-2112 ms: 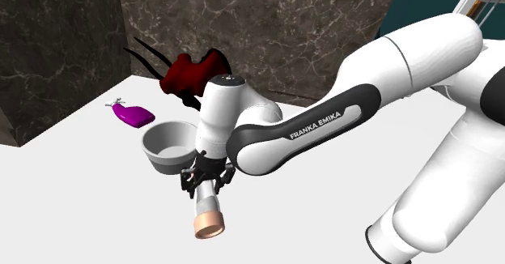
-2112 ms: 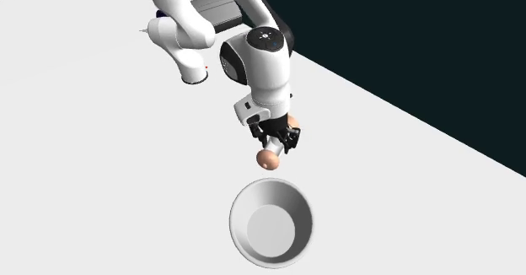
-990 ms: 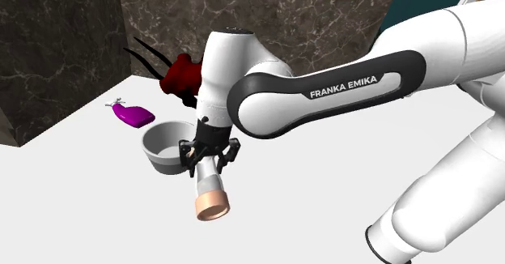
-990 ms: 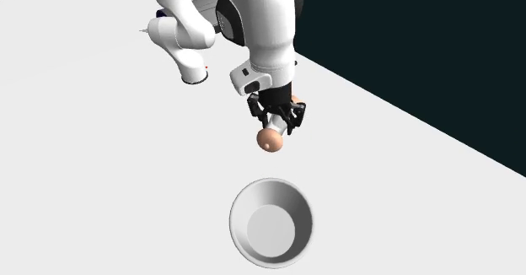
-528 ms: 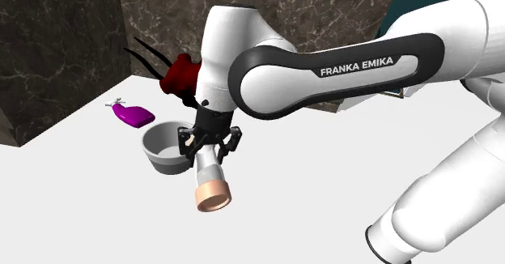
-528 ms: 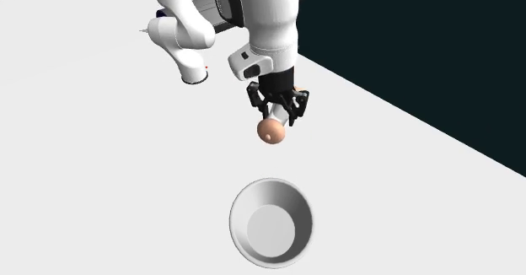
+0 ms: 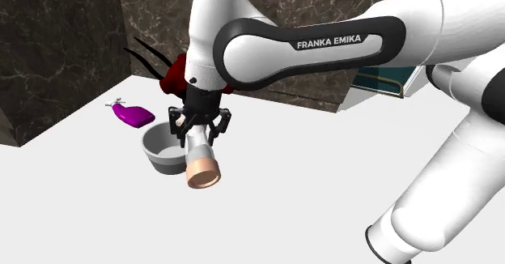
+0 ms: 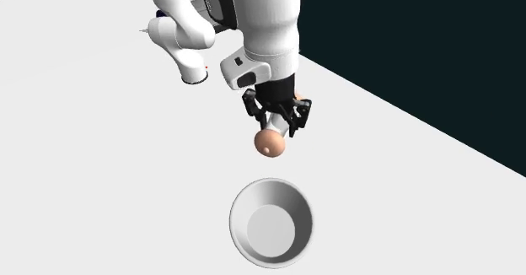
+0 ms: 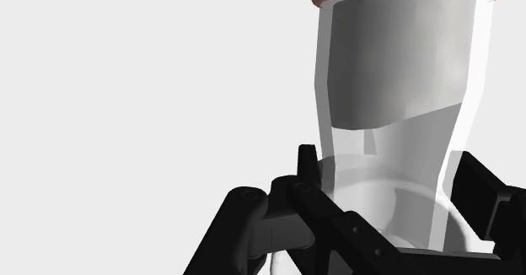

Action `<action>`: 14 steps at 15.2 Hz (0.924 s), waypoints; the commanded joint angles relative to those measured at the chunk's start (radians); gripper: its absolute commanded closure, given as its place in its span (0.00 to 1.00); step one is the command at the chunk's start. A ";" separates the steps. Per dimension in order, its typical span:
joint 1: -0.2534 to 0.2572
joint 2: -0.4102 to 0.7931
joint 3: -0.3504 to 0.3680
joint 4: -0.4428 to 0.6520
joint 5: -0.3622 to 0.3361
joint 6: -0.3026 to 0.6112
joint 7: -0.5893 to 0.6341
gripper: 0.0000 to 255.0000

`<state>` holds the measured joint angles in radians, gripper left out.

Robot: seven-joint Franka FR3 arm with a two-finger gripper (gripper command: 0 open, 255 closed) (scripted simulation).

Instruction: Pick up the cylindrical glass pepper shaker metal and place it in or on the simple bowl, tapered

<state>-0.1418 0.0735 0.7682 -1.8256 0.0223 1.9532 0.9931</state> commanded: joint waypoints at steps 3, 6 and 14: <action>0.027 0.177 -0.022 0.187 -0.125 -0.057 0.024 1.00; 0.069 0.305 -0.051 0.348 -0.202 -0.114 0.027 1.00; 0.218 0.612 -0.132 0.818 -0.336 -0.292 -0.015 1.00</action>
<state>0.0635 0.6635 0.6429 -1.0428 -0.3053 1.6732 0.9811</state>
